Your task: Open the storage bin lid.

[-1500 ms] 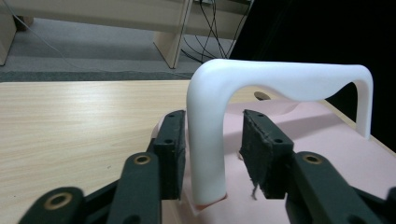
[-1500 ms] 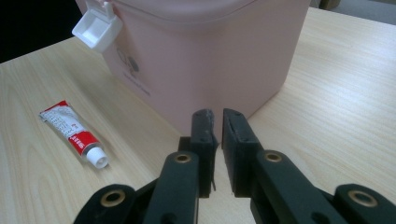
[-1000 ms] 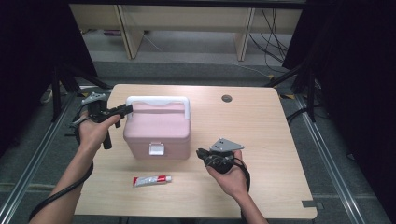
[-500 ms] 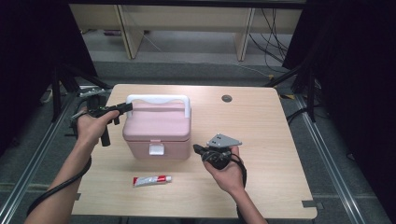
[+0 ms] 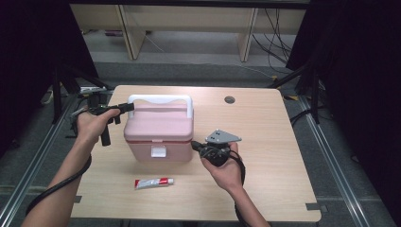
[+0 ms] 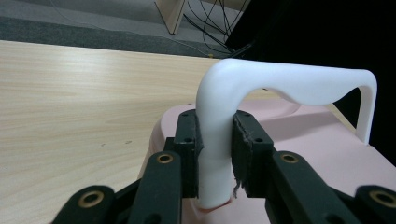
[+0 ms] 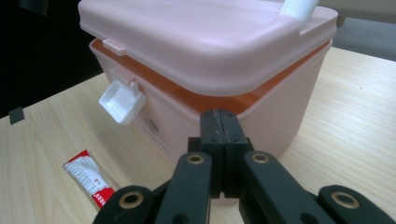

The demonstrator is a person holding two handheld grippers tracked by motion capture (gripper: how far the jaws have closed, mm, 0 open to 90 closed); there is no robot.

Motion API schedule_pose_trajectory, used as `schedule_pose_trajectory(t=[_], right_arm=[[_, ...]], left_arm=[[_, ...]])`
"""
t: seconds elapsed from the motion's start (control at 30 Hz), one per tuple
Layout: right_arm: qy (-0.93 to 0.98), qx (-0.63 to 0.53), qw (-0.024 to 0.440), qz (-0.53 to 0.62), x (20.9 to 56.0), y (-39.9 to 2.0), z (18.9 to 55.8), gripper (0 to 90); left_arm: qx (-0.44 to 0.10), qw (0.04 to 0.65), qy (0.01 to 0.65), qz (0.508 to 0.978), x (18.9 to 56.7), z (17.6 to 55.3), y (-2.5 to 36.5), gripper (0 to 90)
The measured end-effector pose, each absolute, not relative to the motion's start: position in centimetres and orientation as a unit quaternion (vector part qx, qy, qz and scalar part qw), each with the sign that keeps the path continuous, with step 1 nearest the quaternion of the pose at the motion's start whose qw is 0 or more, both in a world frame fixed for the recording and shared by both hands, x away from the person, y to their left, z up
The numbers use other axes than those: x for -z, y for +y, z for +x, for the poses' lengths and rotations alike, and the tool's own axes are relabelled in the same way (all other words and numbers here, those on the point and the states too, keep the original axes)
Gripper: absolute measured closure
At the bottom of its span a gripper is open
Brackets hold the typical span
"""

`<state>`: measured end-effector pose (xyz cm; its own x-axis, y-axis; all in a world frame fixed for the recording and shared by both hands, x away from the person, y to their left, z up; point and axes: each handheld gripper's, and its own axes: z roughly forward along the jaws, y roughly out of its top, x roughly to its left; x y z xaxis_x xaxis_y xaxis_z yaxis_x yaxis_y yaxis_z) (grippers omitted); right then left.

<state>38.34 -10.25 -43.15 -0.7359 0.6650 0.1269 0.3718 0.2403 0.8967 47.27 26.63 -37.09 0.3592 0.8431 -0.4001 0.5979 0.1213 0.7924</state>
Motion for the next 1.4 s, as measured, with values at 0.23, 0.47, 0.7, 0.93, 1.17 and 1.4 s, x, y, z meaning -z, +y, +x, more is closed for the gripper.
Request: schedule_pose_trajectory(t=[0.23, 0.47, 0.7, 0.93, 1.17, 1.4], right_arm=[[0.776, -0.514, 0.143, 0.337, 42.8, -10.1, 38.4, 90.0], [0.771, -0.518, 0.145, 0.340, 42.6, -9.8, 38.7, 90.0], [0.766, -0.528, 0.145, 0.336, 42.5, -9.4, 38.8, 90.0], [0.764, -0.531, 0.150, 0.333, 42.4, -9.4, 38.9, 90.0], [0.761, -0.533, 0.150, 0.338, 42.2, -9.5, 38.8, 90.0], [0.757, -0.535, 0.151, 0.344, 41.9, -9.5, 38.8, 90.0]], left_arm=[[-0.110, 0.501, 0.556, 0.654, 36.8, 47.6, 26.7, 72.6], [-0.104, 0.501, 0.555, 0.656, 36.6, 47.8, 26.8, 72.6], [-0.106, 0.506, 0.546, 0.659, 36.7, 47.7, 27.0, 72.6], [-0.122, 0.514, 0.530, 0.663, 36.4, 46.9, 27.0, 63.8], [-0.160, 0.540, 0.502, 0.656, 35.3, 43.8, 28.1, 66.0], [-0.185, 0.538, 0.465, 0.679, 35.4, 40.3, 28.1, 83.8]])
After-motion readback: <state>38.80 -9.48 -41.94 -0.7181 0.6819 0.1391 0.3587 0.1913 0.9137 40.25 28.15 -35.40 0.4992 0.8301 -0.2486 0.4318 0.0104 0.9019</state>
